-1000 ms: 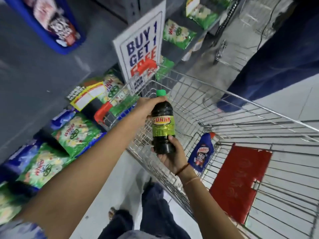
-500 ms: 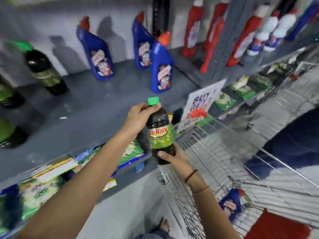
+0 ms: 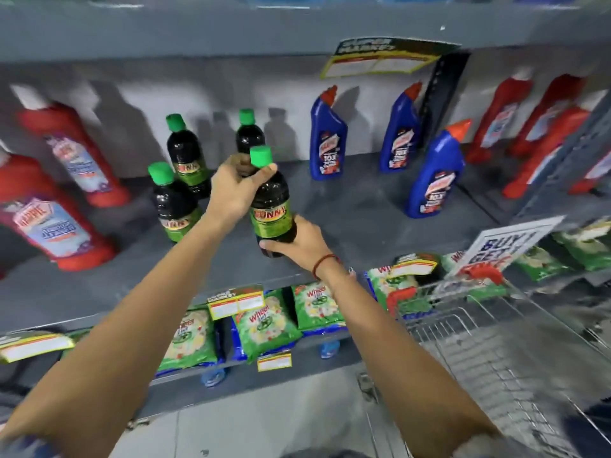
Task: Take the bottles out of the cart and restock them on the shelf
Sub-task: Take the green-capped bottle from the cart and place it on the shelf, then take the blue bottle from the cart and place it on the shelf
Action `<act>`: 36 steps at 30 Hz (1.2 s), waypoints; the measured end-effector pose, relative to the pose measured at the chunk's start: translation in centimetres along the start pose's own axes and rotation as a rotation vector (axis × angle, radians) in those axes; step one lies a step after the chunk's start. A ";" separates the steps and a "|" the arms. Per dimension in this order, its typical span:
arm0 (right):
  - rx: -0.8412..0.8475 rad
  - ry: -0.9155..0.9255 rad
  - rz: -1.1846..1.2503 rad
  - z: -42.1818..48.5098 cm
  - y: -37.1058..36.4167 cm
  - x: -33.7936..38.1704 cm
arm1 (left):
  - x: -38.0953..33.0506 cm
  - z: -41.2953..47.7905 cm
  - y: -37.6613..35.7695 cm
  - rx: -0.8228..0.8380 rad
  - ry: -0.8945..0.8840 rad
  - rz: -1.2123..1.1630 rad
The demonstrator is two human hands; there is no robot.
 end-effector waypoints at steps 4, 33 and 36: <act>-0.018 0.013 0.003 2.9 -1.0 -0.5 | 0.8 0.3 1.2 0.028 -0.013 0.097; -0.839 -0.826 0.405 -33.3 7.9 -28.3 | 8.7 -16.1 -36.7 1.069 -0.062 0.261; -0.782 -1.122 0.466 -39.1 5.5 -33.0 | 10.5 -17.7 -42.3 1.361 0.058 0.387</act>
Point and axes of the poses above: each hand's wrist, its own z-axis towards the middle knuckle, its own y-axis out of the back of the hand, x = y × z, the point moved 2 cm from there along z, towards the middle knuckle, and after that the axes turned 14 degrees about x, right-handed, at the moved point
